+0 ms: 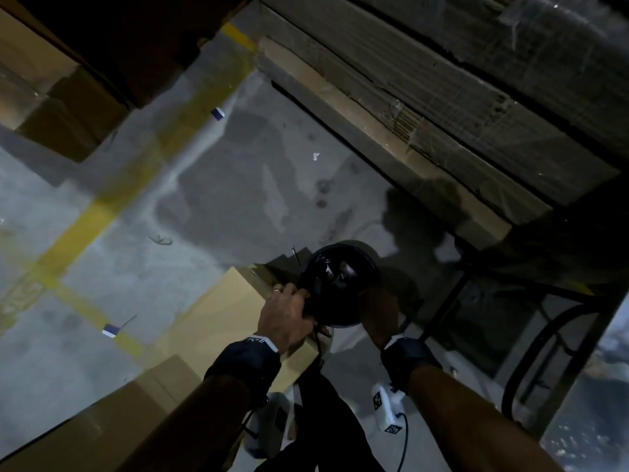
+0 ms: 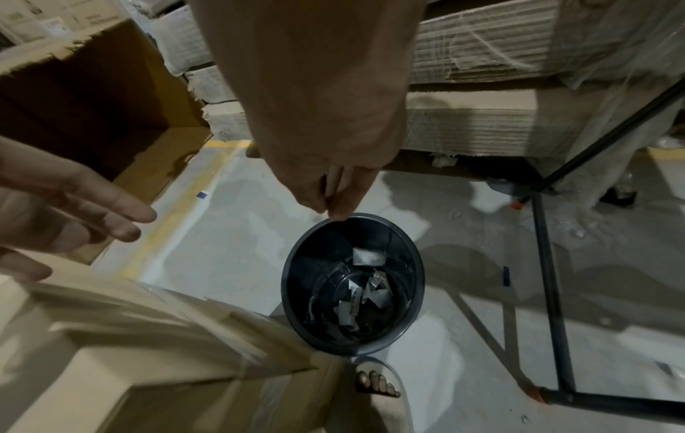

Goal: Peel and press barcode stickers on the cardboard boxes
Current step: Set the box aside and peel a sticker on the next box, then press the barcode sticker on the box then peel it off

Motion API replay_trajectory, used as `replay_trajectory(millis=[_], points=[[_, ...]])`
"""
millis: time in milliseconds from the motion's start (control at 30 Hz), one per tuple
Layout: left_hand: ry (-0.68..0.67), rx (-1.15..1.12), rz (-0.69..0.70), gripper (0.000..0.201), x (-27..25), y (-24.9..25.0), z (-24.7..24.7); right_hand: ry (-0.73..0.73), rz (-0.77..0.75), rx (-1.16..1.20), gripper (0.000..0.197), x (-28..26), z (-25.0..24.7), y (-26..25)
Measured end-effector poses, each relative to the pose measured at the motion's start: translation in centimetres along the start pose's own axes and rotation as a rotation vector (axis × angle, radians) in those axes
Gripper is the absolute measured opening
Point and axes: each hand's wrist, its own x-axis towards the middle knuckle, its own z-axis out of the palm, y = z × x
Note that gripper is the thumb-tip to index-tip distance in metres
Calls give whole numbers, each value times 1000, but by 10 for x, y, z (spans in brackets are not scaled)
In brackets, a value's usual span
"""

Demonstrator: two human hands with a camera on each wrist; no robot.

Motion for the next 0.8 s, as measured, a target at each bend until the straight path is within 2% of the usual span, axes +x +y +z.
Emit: replay_trajectory(millis=[67,233,433,567,700,800], points=[[7,-11,14,69,-3,0,-1,-24,8,-30,11,-8,1,-1],[-10,39,77,66,-17,3,-8,-92,-26,-34,36,-32,-2,-17],[-19,159,73,67,-51,6,-19,-93,-249,-217,68,-82,-9,-45],[19,195,55,52,-80,8,-27,-67,-266,-236,77,-121,-19,-73],[44,193,33,55,-120,14,-33,-39,-296,-246,75,-162,-20,-84],[64,199,57,56,-157,19,-35,0,-279,-230,80,-200,-24,-89]])
